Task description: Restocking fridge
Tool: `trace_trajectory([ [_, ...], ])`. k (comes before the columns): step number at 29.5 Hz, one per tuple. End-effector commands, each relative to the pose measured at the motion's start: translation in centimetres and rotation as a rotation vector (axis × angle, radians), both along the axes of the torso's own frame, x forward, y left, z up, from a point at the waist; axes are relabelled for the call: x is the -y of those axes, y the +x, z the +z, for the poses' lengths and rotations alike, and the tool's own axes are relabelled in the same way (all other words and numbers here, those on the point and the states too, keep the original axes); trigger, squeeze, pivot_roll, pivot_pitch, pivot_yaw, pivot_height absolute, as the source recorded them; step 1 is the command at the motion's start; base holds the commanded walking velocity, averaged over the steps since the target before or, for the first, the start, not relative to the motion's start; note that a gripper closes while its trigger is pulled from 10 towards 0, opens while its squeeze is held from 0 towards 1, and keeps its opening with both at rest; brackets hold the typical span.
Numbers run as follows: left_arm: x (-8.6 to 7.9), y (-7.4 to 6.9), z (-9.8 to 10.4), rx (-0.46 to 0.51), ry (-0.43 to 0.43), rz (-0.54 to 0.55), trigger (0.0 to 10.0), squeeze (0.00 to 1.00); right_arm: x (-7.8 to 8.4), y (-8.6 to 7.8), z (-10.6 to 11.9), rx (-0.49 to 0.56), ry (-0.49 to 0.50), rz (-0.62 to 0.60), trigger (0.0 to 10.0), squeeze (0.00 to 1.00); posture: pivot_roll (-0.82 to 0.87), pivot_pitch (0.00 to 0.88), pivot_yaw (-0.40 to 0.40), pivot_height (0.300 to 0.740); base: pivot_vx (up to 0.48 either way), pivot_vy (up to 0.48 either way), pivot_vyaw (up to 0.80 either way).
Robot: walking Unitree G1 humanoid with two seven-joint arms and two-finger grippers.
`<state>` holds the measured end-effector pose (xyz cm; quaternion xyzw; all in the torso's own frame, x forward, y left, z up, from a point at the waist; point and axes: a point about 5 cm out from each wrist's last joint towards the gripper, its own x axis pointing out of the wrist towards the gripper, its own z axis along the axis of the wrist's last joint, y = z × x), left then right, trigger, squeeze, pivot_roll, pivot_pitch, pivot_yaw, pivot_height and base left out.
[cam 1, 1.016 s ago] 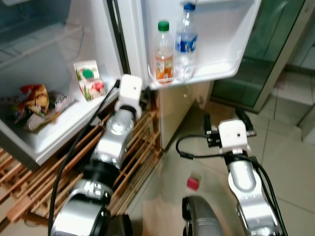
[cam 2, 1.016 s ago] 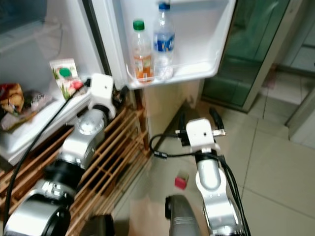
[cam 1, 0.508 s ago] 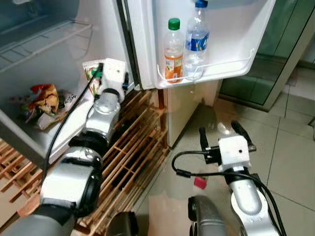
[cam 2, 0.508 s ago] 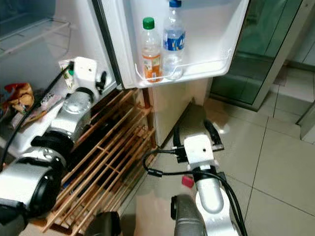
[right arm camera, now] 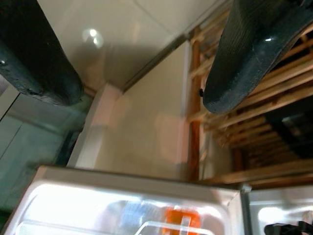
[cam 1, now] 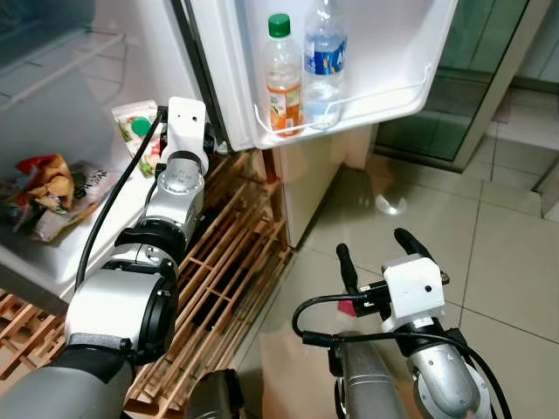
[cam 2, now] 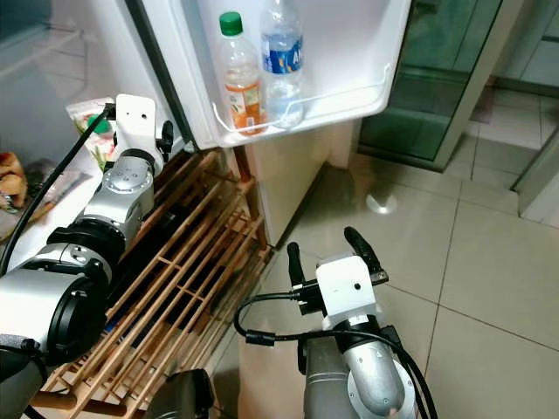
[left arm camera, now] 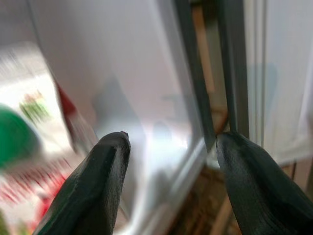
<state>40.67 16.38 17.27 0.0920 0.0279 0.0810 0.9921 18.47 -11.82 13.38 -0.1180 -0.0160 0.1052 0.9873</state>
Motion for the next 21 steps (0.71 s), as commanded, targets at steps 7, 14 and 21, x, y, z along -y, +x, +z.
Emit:
trace_trajectory([
  [7, -1.1, 0.5, 1.7, 0.035, -0.025, 0.072, 10.0, 0.0, 0.2, -0.9, 0.6, -0.019, -0.023, -0.001, 10.0, 0.39, -0.48, 0.157, 0.148, 0.638, 0.0, 0.0, 0.0],
  [14, -2.0, 0.7, 3.1, 0.062, 0.115, 0.084, 10.0, 0.0, 0.2, -0.9, 0.4, -0.037, -0.034, -0.003, 10.0, 0.39, -0.48, 0.155, 0.145, 0.638, 0.0, 0.0, 0.0],
  [21, -0.2, 0.8, 2.9, 0.065, 0.194, -0.012, 10.0, 0.0, 0.7, -0.6, -0.1, -0.059, -0.061, -0.003, 10.0, 0.39, -0.47, 0.134, 0.127, 0.638, 0.0, 0.0, 0.0],
])
